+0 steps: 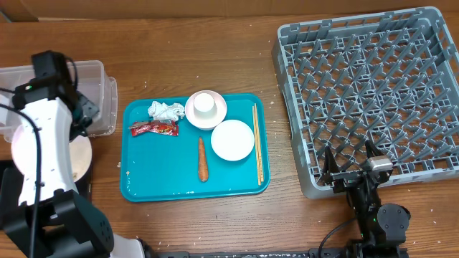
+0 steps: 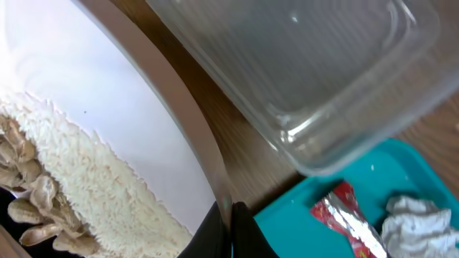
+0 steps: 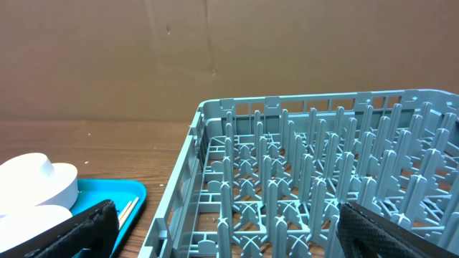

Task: Sort waste into correct bins and load items into the dishwasher
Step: 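Lift the plate with the left gripper and carry it over the black tray, then tilt the plate with the left gripper to dump rice onto the black tray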

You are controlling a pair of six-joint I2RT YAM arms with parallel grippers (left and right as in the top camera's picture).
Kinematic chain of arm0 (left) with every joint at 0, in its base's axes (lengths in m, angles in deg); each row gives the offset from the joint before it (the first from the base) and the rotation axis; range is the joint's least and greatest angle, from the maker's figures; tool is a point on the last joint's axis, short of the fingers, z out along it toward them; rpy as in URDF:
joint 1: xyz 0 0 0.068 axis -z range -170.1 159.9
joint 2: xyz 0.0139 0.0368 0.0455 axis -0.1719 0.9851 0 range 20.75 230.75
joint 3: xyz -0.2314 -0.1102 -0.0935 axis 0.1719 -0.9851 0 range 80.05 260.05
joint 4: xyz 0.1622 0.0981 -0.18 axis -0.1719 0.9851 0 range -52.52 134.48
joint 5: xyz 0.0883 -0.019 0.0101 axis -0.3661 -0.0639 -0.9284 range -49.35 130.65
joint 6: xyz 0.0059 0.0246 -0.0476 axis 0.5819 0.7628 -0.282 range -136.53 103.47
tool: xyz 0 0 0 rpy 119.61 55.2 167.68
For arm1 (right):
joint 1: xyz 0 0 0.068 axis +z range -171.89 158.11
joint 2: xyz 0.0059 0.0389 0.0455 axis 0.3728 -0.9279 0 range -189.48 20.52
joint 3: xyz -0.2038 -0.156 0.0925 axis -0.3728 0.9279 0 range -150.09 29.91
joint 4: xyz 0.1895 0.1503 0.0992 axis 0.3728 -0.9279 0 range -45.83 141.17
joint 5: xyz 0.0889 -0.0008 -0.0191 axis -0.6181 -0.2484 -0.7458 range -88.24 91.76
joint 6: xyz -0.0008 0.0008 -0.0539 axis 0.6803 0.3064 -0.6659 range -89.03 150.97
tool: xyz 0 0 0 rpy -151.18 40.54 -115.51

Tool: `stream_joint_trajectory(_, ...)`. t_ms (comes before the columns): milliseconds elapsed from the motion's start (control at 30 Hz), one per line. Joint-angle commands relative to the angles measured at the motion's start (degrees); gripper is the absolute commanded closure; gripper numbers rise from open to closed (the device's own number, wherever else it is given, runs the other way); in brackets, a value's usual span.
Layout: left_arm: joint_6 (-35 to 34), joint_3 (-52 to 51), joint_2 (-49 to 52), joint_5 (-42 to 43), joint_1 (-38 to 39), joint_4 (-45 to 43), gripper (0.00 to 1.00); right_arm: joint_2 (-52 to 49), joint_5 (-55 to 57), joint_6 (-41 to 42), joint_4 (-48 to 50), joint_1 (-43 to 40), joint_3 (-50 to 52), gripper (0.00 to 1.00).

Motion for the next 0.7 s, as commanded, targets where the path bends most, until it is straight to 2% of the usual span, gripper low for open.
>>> stream_joint_trajectory(0, 1.68, 1.16, -0.68, -0.24, -2.82, -2.12, 0.96, 0.63, 0.46, -0.24, 0.22, -0.17, 0.59, 0.00)
stream_joint_trajectory(500, 2.34, -2.40, 0.70, 0.04, -10.54, -7.06, 0.96, 0.63, 0.48, -0.24, 0.22, -0.17, 0.59, 0.00)
stream_joint_trajectory(667, 6.75, -3.65, 1.20, 5.18, -13.25, -10.23, 0.96, 0.63, 0.46, -0.24, 0.22, -0.17, 0.59, 0.00)
